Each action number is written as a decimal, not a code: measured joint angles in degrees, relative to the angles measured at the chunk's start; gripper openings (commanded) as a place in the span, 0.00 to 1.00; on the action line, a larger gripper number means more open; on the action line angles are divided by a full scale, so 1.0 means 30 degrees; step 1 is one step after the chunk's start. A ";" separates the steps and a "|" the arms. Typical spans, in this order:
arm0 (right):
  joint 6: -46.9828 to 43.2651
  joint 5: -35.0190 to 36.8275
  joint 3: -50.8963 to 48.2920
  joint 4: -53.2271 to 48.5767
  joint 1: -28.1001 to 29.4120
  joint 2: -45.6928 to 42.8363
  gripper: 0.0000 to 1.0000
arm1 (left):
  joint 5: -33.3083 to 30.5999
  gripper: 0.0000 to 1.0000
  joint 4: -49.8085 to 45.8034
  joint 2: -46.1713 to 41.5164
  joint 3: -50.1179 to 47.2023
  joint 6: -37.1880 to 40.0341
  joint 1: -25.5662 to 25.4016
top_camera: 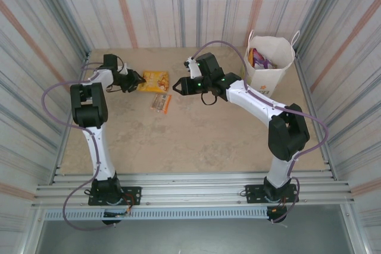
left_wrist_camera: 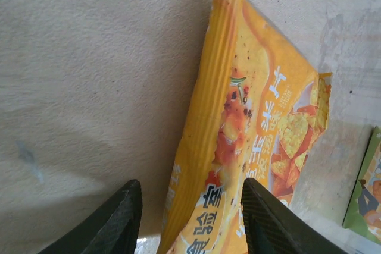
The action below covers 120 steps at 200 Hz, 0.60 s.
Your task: Place the snacks into the paper bag
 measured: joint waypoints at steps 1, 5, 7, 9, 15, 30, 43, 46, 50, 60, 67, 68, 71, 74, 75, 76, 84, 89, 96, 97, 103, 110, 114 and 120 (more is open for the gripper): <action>-0.0007 0.0007 0.0000 -0.0007 0.0000 0.0000 0.51 | 0.0007 0.42 0.0000 0.0007 0.0000 -0.0007 -0.0015; 0.0000 0.0015 0.0000 -0.0007 0.0000 0.0000 0.51 | 0.0015 0.40 0.0015 0.0015 0.0000 -0.0095 -0.0036; 0.0000 0.0015 -0.0007 -0.0007 0.0000 0.0000 0.51 | 0.0022 0.39 0.0022 0.0022 0.0000 -0.0066 -0.0066; 0.0000 0.0015 -0.0007 0.0000 0.0000 0.0000 0.51 | 0.0029 0.37 0.0036 0.0036 0.0000 -0.0066 -0.0080; 0.0000 0.0044 -0.0007 -0.0007 0.0000 0.0000 0.51 | 0.0066 0.33 0.0058 0.0051 0.0000 -0.0095 -0.0146; 0.0000 0.0080 -0.0051 -0.0022 0.0000 -0.0073 0.51 | 0.0182 0.25 0.0073 0.0124 0.0007 -0.0197 -0.0328; 0.0000 0.0087 -0.0109 -0.0051 0.0000 -0.0175 0.51 | 0.0233 0.20 0.0160 0.0124 0.0000 -0.0197 -0.0459; 0.0000 0.0095 -0.0124 -0.0058 -0.0007 -0.0204 0.51 | 0.0248 0.19 0.0182 0.0124 0.0000 -0.0248 -0.0495; 0.0000 0.0102 -0.0153 -0.0051 -0.0007 -0.0255 0.51 | 0.0284 0.18 0.0262 0.0117 0.0000 -0.0197 -0.0525; 0.0000 0.0175 -0.0219 -0.0058 -0.0007 -0.0386 0.51 | 0.0299 0.15 0.0350 0.0095 0.0000 -0.0146 -0.0576; -0.0007 0.0226 -0.0306 -0.0029 -0.0022 -0.0532 0.51 | 0.0299 0.13 0.0357 0.0036 -0.0015 -0.0095 -0.0597; 0.0000 0.0226 -0.0328 -0.0036 -0.0029 -0.0568 0.51 | 0.0291 0.13 0.0357 0.0022 -0.0022 -0.0109 -0.0605; 0.0000 0.0226 -0.0372 -0.0051 -0.0051 -0.0634 0.51 | 0.0291 0.12 0.0342 -0.0044 -0.0036 -0.0109 -0.0605; 0.0000 0.0233 -0.0423 -0.0044 -0.0058 -0.0729 0.51 | 0.0291 0.11 0.0364 -0.0102 -0.0087 -0.0073 -0.0605; 0.0000 0.0248 -0.0444 -0.0044 -0.0066 -0.0765 0.51 | 0.0291 0.11 0.0372 -0.0117 -0.0102 -0.0058 -0.0605; 0.0000 0.0248 -0.0452 -0.0051 -0.0066 -0.0780 0.51 | 0.0291 0.11 0.0372 -0.0168 -0.0124 -0.0044 -0.0605; 0.0000 0.0372 -0.0597 -0.0022 -0.0102 -0.1035 0.51 | 0.0284 0.09 0.0393 -0.0525 -0.0342 0.0007 -0.0605; 0.0000 0.0452 -0.0721 0.0015 -0.0138 -0.1231 0.51 | 0.0284 0.07 0.0393 -0.0838 -0.0525 0.0044 -0.0605; 0.0000 0.0539 -0.0860 0.0029 -0.0204 -0.1479 0.51 | 0.0284 0.05 0.0386 -0.1260 -0.0729 0.0066 -0.0605; 0.0000 0.0539 -0.0896 0.0029 -0.0211 -0.1523 0.51 | 0.0284 0.05 0.0393 -0.1304 -0.0750 0.0073 -0.0605; 0.0000 0.0612 -0.1035 0.0036 -0.0226 -0.1756 0.51 | 0.0277 0.04 0.0437 -0.1851 -0.0954 0.0117 -0.0605; 0.0000 0.0663 -0.1209 0.0080 -0.0255 -0.2040 0.51 | 0.0284 0.02 0.0423 -0.2441 -0.1151 0.0175 -0.0605; 0.0000 0.0721 -0.1311 0.0102 -0.0277 -0.2178 0.51 | 0.0299 0.01 0.0423 -0.2849 -0.1268 0.0211 -0.0605; 0.0000 0.0765 -0.1486 0.0153 -0.0342 -0.2426 0.51 | 0.0313 0.00 0.0415 -0.3446 -0.1362 0.0240 -0.0605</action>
